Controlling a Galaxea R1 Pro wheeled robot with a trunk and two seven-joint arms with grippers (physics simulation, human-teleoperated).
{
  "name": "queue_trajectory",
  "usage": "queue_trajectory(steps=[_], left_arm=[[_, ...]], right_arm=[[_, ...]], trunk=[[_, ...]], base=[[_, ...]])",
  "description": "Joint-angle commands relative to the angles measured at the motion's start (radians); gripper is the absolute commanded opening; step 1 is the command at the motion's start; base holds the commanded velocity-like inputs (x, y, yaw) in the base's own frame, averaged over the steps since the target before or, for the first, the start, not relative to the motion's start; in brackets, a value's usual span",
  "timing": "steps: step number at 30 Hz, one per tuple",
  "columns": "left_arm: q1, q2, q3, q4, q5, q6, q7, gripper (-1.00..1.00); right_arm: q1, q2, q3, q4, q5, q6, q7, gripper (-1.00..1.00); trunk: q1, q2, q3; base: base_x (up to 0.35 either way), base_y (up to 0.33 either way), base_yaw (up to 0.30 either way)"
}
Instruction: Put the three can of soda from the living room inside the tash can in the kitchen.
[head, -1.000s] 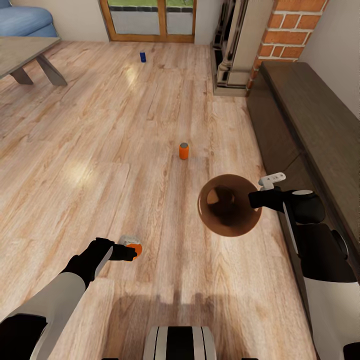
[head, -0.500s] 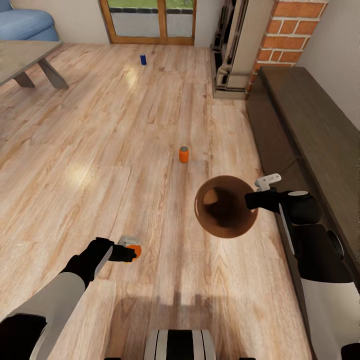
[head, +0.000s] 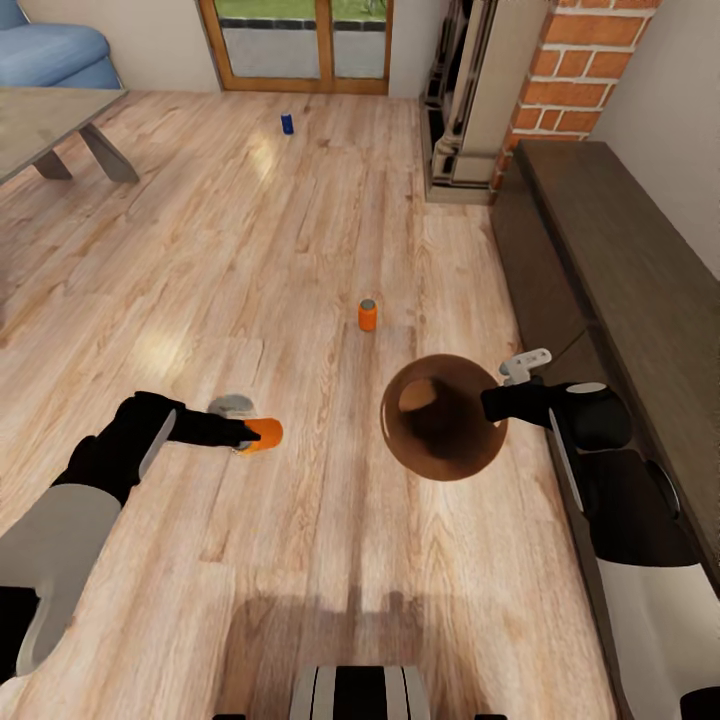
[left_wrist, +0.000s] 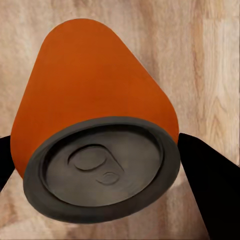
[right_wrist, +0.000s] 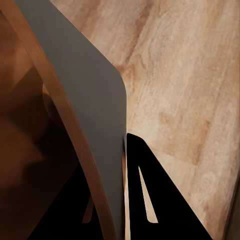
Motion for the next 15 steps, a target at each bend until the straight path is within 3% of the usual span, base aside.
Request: queue_trajectory(steps=[1,7,15], left_arm=[[-0.009,0.008,0.002,-0.007,-0.003,0.000,-0.020,-1.00],[-0.014,0.007,0.003,-0.012,-0.002,0.002,-0.031,-1.00],[-0.015,0.005,0.002,-0.013,-0.002,0.005,-0.033,-1.00]], right_arm=[[0.001,-0.001,-0.002,0.000,-0.011,0.002,0.006,-1.00],[0.001,-0.003,-0.007,0.000,-0.012,0.002,0.006,-1.00],[0.002,-0.004,-0.007,0.000,-0.013,0.002,0.006,-1.00]], trunk=[[0.000,0.000,0.000],[0.000,0.000,0.000],[0.000,0.000,0.000]], base=[[0.000,0.000,0.000],[0.000,0.054,0.000],[0.000,0.271,0.000]])
